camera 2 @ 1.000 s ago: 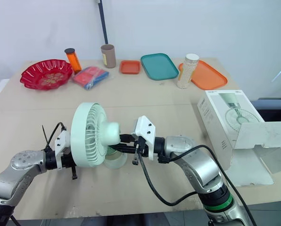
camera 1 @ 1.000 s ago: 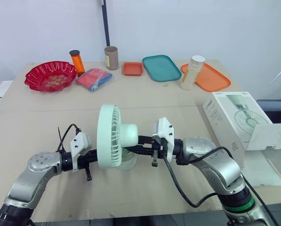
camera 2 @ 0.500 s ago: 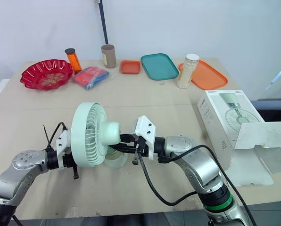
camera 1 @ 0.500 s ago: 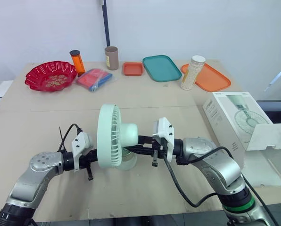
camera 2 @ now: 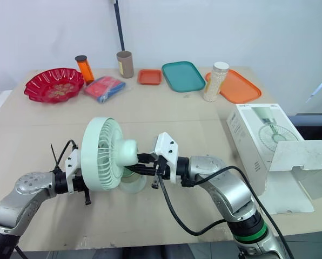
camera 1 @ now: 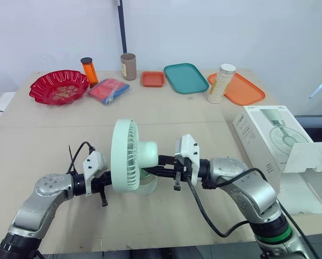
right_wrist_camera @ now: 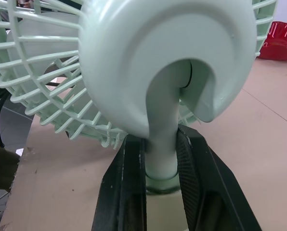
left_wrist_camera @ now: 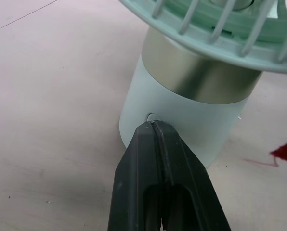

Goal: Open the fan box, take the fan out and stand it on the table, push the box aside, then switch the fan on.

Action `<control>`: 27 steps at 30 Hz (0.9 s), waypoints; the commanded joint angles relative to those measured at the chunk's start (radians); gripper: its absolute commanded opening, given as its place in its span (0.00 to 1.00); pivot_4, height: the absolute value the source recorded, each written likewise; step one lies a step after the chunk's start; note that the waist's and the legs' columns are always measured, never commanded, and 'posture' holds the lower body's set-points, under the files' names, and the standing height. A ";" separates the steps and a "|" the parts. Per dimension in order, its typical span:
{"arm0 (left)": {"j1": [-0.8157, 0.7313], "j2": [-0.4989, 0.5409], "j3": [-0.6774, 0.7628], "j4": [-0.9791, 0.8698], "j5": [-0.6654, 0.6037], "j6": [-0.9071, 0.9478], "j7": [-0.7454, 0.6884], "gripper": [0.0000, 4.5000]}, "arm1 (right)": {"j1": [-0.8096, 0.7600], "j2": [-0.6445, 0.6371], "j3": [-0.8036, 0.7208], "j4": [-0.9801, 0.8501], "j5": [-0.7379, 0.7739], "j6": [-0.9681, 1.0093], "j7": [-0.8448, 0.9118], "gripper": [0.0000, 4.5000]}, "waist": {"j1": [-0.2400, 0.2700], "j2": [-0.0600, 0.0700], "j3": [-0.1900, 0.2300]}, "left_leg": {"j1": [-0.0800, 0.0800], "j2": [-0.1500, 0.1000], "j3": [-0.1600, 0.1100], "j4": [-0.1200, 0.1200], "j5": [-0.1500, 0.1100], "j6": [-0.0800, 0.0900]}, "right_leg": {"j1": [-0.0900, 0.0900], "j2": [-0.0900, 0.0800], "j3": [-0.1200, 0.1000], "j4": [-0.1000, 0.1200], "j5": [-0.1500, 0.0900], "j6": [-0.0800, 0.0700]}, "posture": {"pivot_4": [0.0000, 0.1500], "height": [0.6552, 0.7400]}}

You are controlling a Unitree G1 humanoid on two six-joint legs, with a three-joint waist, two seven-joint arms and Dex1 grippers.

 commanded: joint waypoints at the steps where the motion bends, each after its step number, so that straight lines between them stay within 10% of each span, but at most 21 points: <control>1: -0.006 -0.002 -0.008 -0.049 -0.021 0.001 -0.011 0.01 | 0.002 0.004 0.021 -0.015 0.009 0.009 0.003 0.08 | 0.000 0.000 0.000 | 0.000 0.000 0.000 0.000 0.000 0.000 | 0.000 0.000 0.000 0.000 0.000 0.000 | 1.00 0.98; 27: -0.005 0.003 0.004 -0.049 -0.023 0.000 -0.008 0.01 | 0.000 0.004 0.028 -0.010 0.004 0.006 -0.002 0.08 | 0.000 0.000 0.000 | 0.000 0.000 0.000 0.000 0.000 0.000 | 0.000 0.000 0.000 0.000 0.000 0.000 | 1.00 0.98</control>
